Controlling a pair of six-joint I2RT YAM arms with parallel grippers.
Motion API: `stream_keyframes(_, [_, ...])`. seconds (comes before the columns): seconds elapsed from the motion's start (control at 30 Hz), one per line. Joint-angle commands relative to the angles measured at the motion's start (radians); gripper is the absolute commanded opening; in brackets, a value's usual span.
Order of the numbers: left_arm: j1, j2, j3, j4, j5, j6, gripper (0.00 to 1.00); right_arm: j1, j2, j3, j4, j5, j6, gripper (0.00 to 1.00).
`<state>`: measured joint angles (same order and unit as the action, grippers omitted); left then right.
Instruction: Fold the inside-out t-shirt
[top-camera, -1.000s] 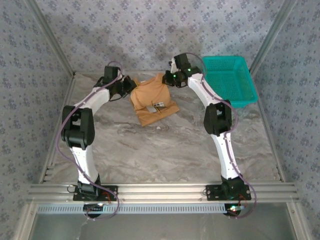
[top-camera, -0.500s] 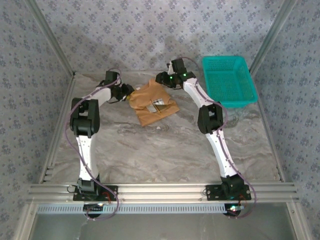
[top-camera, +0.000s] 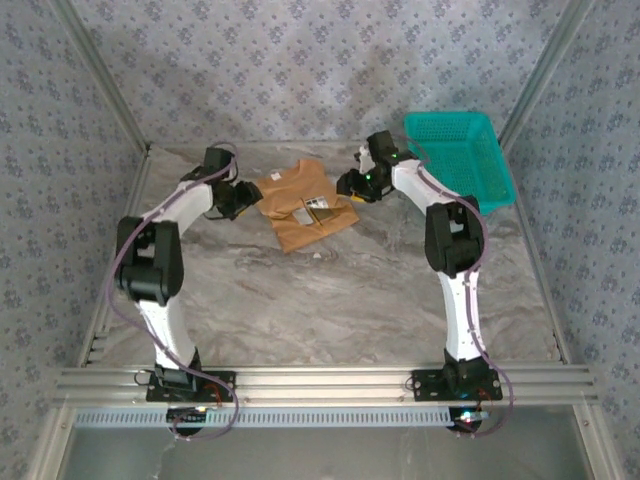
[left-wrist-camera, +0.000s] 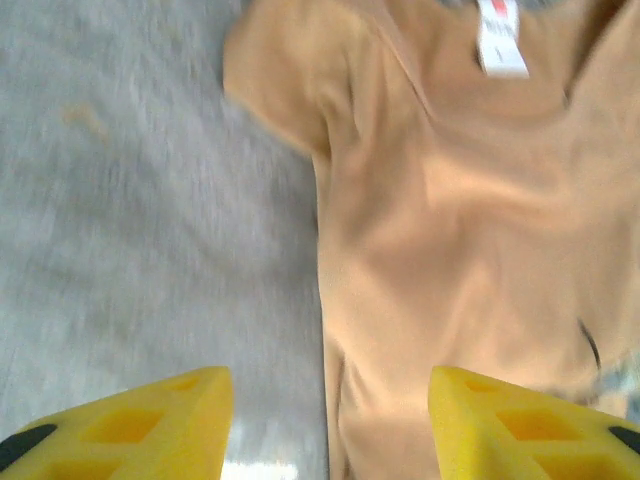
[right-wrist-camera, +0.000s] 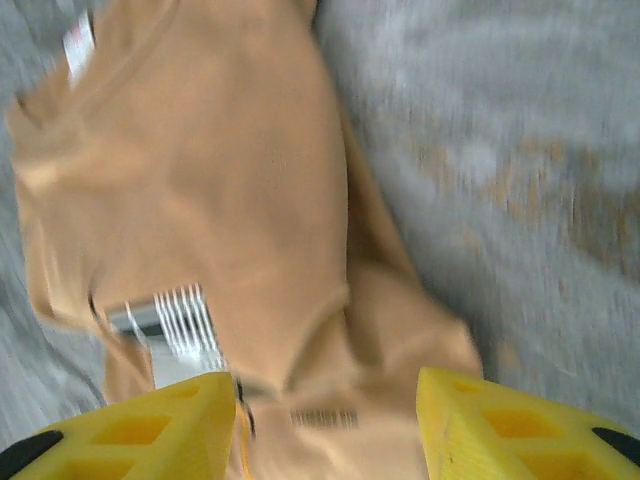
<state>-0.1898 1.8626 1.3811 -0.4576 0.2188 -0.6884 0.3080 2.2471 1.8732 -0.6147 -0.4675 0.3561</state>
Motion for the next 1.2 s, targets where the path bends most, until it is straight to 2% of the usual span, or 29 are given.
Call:
stream_keyframes(0.0, [-0.052,-0.091,-0.114,-0.041,-0.063,0.031,0.53,0.009,-0.064,-0.095,-0.007,0.027,-0.115,0.52])
stream_keyframes(0.1, [-0.117,-0.126,-0.220,0.098,0.051,-0.019,0.53,0.020,-0.052,-0.101,-0.026,0.051,-0.122,0.53])
stream_keyframes(0.23, [-0.184,-0.047,-0.234,0.206,0.160,-0.097,0.52,0.027,-0.035,-0.108,-0.032,0.076,-0.094,0.54])
stream_keyframes(0.43, [-0.198,0.083,-0.148,0.157,0.113,-0.098,0.51,0.035,0.000,-0.124,-0.040,0.129,-0.071,0.54])
stream_keyframes(0.47, [-0.200,0.102,-0.137,0.146,0.119,-0.094,0.48,0.036,0.009,-0.125,-0.037,0.131,-0.069,0.54])
stream_keyframes(0.5, [-0.201,0.118,-0.130,0.137,0.128,-0.089,0.40,0.041,0.021,-0.125,-0.036,0.131,-0.067,0.53])
stream_keyframes(0.57, [-0.206,0.121,-0.140,0.133,0.132,-0.076,0.20,0.045,0.036,-0.132,-0.027,0.129,-0.058,0.43])
stream_keyframes(0.63, [-0.209,0.090,-0.176,0.129,0.123,-0.062,0.06,0.052,0.035,-0.155,-0.017,0.128,-0.045,0.22])
stream_keyframes(0.67, [-0.210,0.070,-0.192,0.123,0.116,-0.053,0.02,0.054,0.027,-0.168,-0.020,0.131,-0.039,0.13])
stream_keyframes(0.7, [-0.211,0.042,-0.213,0.113,0.105,-0.041,0.00,0.059,0.005,-0.197,-0.021,0.137,-0.027,0.06])
stream_keyframes(0.73, [-0.212,0.013,-0.230,0.103,0.099,-0.029,0.00,0.067,-0.025,-0.232,-0.016,0.147,-0.015,0.04])
stream_keyframes(0.87, [-0.234,-0.133,-0.316,0.066,0.042,0.018,0.00,0.114,-0.236,-0.477,0.041,0.216,0.085,0.00])
stream_keyframes(1.0, [-0.283,-0.261,-0.422,0.051,0.013,0.027,0.00,0.193,-0.441,-0.756,0.119,0.264,0.186,0.00])
stream_keyframes(1.1, [-0.311,-0.347,-0.522,0.050,0.012,0.019,0.00,0.256,-0.532,-0.903,0.161,0.265,0.230,0.00])
stream_keyframes(1.13, [-0.315,-0.373,-0.558,0.055,0.019,0.010,0.00,0.276,-0.550,-0.932,0.165,0.263,0.240,0.01])
stream_keyframes(1.17, [-0.319,-0.402,-0.596,0.063,0.034,0.002,0.00,0.295,-0.572,-0.957,0.159,0.265,0.247,0.08])
